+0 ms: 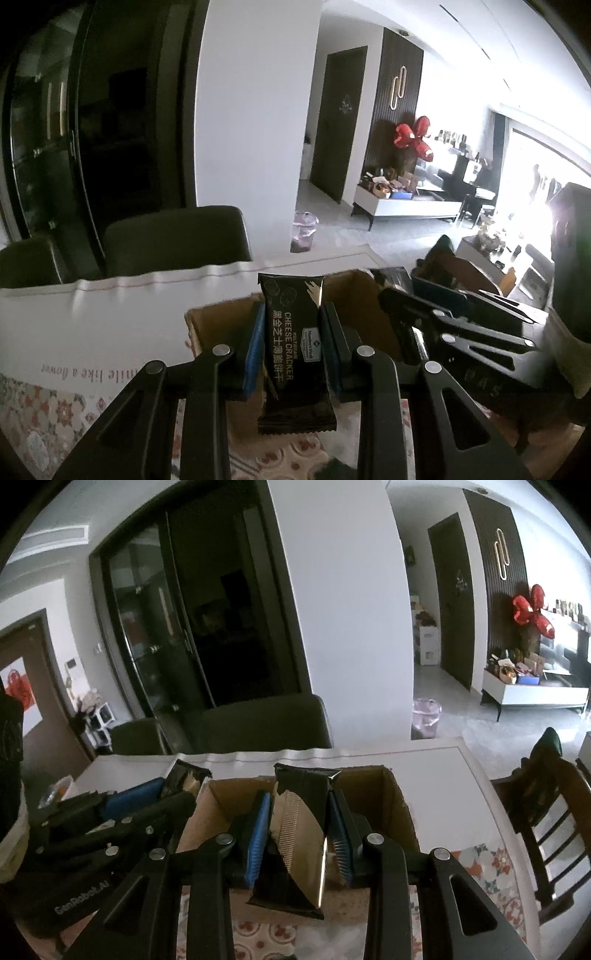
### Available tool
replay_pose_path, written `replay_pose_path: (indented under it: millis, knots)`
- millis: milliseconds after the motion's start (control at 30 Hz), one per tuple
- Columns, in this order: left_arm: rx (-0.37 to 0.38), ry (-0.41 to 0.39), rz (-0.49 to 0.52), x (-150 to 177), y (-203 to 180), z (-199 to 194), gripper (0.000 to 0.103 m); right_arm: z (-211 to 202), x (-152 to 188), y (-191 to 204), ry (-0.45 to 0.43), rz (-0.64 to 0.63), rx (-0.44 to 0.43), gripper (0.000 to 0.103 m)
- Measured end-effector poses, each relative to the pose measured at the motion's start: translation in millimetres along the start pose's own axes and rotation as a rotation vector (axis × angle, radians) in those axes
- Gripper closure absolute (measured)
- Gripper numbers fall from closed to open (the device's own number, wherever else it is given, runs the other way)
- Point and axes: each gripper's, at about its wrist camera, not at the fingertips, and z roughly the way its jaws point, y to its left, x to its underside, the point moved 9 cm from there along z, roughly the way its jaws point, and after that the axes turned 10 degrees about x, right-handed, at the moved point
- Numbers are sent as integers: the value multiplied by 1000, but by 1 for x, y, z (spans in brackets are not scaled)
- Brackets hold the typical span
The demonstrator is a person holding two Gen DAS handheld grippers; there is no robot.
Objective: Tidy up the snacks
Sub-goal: 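Carry both snacks over the box and open both tools to drop them, then move both tools back toward the remaining snacks on the runner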
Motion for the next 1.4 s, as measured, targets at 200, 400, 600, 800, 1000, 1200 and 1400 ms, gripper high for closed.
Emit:
replay_pose_path:
  millis: [200,400,600,800,1000,1200,1400]
  knots:
    - [-13,41,-32,1,15,29,73,26,1,-5,47,-25,38,70]
    - [-22,88,-39,7,18,46,63,44,11,-7,87,-25,40,69]
    - [-53,82,-28,14,15,33,46,41,19,-14,97,-11,50,55]
    - [-77,58,1,24,-1,7,41,7,25,-17,42,-14,61,48]
    - [-108,13,39,32,-17,-26,41,-32,29,-19,-28,-19,66,46]
    - [-108,-6,66,48,-35,-52,41,-70,39,-28,-85,6,90,46]
    - [-97,-2,80,72,-55,-67,40,-90,62,-46,-82,55,110,46]
